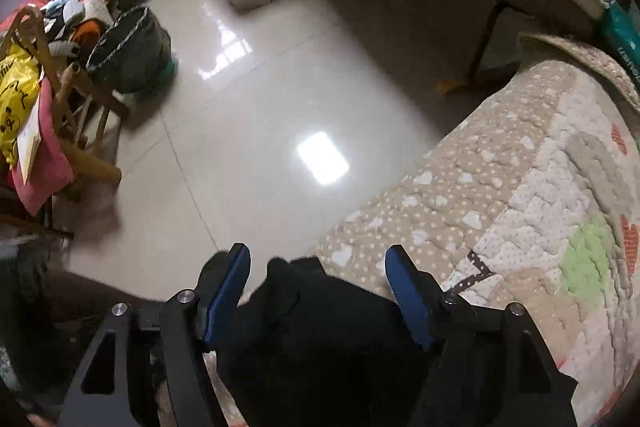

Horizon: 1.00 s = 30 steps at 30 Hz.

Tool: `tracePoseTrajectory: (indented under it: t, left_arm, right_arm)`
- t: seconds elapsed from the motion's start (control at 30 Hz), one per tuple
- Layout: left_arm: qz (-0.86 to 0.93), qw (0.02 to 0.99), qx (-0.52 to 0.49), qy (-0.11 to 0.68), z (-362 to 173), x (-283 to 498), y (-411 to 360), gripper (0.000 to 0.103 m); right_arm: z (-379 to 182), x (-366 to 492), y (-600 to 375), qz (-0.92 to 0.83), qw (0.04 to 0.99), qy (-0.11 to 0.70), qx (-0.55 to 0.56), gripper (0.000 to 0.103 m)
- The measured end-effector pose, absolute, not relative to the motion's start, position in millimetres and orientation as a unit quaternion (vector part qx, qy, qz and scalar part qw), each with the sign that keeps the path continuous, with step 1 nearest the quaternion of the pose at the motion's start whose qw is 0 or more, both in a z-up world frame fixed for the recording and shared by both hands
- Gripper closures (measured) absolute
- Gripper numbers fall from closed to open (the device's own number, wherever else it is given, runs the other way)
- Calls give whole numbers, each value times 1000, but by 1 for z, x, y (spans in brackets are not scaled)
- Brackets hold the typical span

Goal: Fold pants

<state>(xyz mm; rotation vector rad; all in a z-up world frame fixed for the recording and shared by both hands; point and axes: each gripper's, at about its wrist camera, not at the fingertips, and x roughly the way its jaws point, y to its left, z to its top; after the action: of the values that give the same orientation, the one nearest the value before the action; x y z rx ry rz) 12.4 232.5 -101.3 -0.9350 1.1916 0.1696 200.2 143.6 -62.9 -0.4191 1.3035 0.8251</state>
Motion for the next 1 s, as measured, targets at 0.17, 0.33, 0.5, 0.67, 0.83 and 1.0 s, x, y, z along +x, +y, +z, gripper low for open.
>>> tracePoseTrajectory:
  t: [0.17, 0.33, 0.5, 0.67, 0.83, 1.0]
  left_arm:
    - [96, 719, -419, 546, -116, 18, 219, 41]
    - [80, 727, -401, 551, -116, 33, 209, 61]
    - [17, 740, -408, 535, -93, 38, 207, 90]
    - [-15, 755, -404, 516, -72, 33, 202, 90]
    - [-50, 783, -381, 490, -36, 36, 174, 90]
    - [-89, 792, -353, 491, -17, 48, 120, 90]
  right_arm:
    - [-92, 182, 163, 382, 660, 592, -260, 28]
    - [-111, 156, 172, 361, 658, 554, -360, 56]
    - [-89, 163, 156, 361, 688, 549, -309, 77]
    - [-53, 151, 139, 358, 720, 519, -291, 79]
    - [-17, 153, 98, 345, 756, 504, -234, 79]
    - [2, 163, 12, 306, 790, 508, -158, 78]
